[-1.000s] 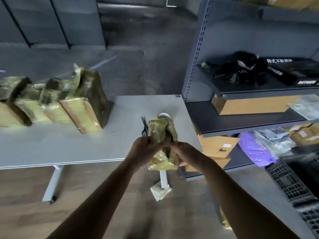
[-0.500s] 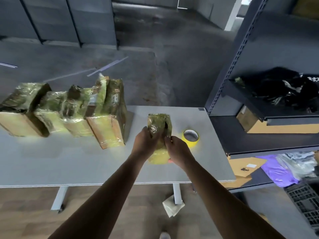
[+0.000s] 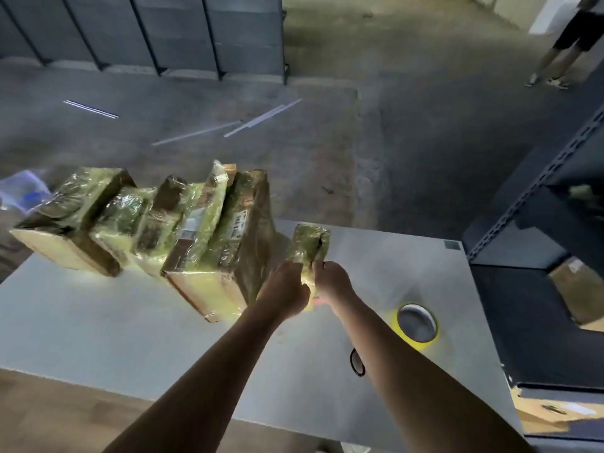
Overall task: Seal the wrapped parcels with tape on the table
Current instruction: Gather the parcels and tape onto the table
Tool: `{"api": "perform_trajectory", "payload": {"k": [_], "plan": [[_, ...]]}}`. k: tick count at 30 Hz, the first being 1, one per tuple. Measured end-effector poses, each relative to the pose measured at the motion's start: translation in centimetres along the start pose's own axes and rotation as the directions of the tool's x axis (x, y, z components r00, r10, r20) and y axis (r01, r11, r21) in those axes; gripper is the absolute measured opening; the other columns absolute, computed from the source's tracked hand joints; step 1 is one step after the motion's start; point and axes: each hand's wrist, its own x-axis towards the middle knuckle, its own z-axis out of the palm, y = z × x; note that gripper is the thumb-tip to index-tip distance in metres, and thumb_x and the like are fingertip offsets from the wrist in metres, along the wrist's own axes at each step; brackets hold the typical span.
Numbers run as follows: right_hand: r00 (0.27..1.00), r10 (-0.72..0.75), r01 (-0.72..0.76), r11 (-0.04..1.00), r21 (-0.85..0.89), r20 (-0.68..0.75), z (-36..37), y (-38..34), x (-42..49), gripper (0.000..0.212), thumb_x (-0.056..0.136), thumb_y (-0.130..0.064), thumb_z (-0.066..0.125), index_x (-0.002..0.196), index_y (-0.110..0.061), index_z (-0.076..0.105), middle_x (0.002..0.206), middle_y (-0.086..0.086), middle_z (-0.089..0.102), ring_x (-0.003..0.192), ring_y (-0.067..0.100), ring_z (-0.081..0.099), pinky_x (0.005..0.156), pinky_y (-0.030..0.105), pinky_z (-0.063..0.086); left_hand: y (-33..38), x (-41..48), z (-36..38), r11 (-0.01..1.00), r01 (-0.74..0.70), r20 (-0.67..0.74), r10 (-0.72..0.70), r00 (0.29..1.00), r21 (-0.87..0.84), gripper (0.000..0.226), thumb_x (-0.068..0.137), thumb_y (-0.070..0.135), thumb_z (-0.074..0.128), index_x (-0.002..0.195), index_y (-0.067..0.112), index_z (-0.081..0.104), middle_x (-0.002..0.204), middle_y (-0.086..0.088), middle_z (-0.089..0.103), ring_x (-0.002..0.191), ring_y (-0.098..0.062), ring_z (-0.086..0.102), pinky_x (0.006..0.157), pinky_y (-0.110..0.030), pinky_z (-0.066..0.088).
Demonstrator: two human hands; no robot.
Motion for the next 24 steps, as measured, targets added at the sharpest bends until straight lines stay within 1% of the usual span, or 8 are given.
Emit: {"api": "perform_trajectory", "payload": {"k": [2,4,6,9,12,18,21,24], "plan": [[0.999,-0.037,0.039,0.993,-0.113,0.017,0.4,-0.3,1.3,0.048,0.100,-0.015,0.045,0.145,0.000,0.033,0.138,0.022,0.048,0.120,0.033,0.052,0.095,0.033,0.041,-0.5,1.0,0.5,1.000,0.011,0.047,-0.011,0.999,0.006,0.052,0.096,0.015,0.046,0.146,0.014,0.036,0.152,-0.010,0.034,0.140,-0.024,0.033,0.111,-0.030,0.027],[0.995,-0.068,0.080,0.979,-0.188,0.068,0.7,-0.5,2.0,0.038,0.102,-0.008,0.034,0.137,0.001,0.044,0.139,0.019,0.049,0.122,0.030,0.051,0.093,0.030,0.040,-0.9,1.5,1.1,1.000,-0.004,0.100,0.002,0.995,0.019,0.055,0.097,0.018,0.047,0.149,0.019,0.031,0.155,-0.008,0.030,0.141,-0.023,0.030,0.113,-0.031,0.027],[0.990,-0.085,0.107,0.972,-0.210,0.109,0.9,-0.5,2.2,0.036,0.100,-0.003,0.035,0.134,0.001,0.048,0.138,0.017,0.050,0.122,0.028,0.051,0.092,0.028,0.041,-1.3,1.6,1.5,1.000,-0.005,0.138,0.003,0.990,0.014,0.056,0.097,0.019,0.047,0.149,0.022,0.030,0.155,-0.006,0.030,0.140,-0.023,0.032,0.110,-0.031,0.030],[0.987,-0.107,0.131,0.968,-0.214,0.122,0.8,-0.2,1.8,0.043,0.101,-0.008,0.033,0.144,-0.008,0.037,0.137,0.015,0.051,0.119,0.029,0.054,0.089,0.029,0.044,-1.6,1.3,1.7,1.000,0.017,0.169,-0.015,0.986,-0.007,0.057,0.099,0.021,0.046,0.151,0.019,0.025,0.158,-0.004,0.024,0.142,-0.021,0.030,0.112,-0.029,0.027],[0.988,-0.098,0.116,0.980,-0.164,0.116,0.3,0.6,0.4,0.047,0.099,-0.015,0.036,0.145,-0.019,0.036,0.145,0.007,0.045,0.125,0.026,0.049,0.097,0.029,0.043,-1.2,0.4,1.5,0.996,0.019,0.124,-0.009,0.992,-0.082,0.055,0.099,0.020,0.047,0.150,0.016,0.029,0.157,-0.006,0.027,0.142,-0.021,0.030,0.110,-0.026,0.026],[0.995,-0.101,0.100,0.993,-0.065,-0.012,-0.7,1.9,-4.8,0.047,0.097,-0.019,0.036,0.143,-0.022,0.040,0.141,0.005,0.050,0.116,0.026,0.055,0.092,0.031,0.046,-0.7,-3.3,1.2,0.989,-0.025,0.097,0.040,0.995,-0.148,0.054,0.092,0.013,0.050,0.145,0.009,0.038,0.151,-0.012,0.038,0.136,-0.023,0.039,0.109,-0.029,0.035],[0.991,-0.109,0.106,0.993,-0.044,-0.080,-0.6,3.3,-8.4,0.046,0.097,-0.024,0.035,0.142,-0.025,0.040,0.144,0.003,0.047,0.123,0.027,0.051,0.103,0.046,0.042,-0.3,-5.9,2.2,0.978,-0.043,0.082,0.060,0.995,-0.202,0.049,0.092,0.013,0.049,0.141,0.013,0.043,0.144,-0.010,0.045,0.129,-0.023,0.045,0.101,-0.026,0.038],[0.987,-0.090,0.091,0.996,0.004,-0.135,-0.5,5.4,-12.2,0.045,0.099,-0.019,0.035,0.144,-0.017,0.039,0.144,0.005,0.046,0.125,0.028,0.049,0.104,0.038,0.041,0.5,-8.9,3.9,0.963,-0.096,0.054,0.113,0.992,-0.253,0.044,0.093,0.012,0.049,0.137,0.014,0.046,0.137,-0.009,0.051,0.121,-0.021,0.051,0.092,-0.021,0.038]]}}
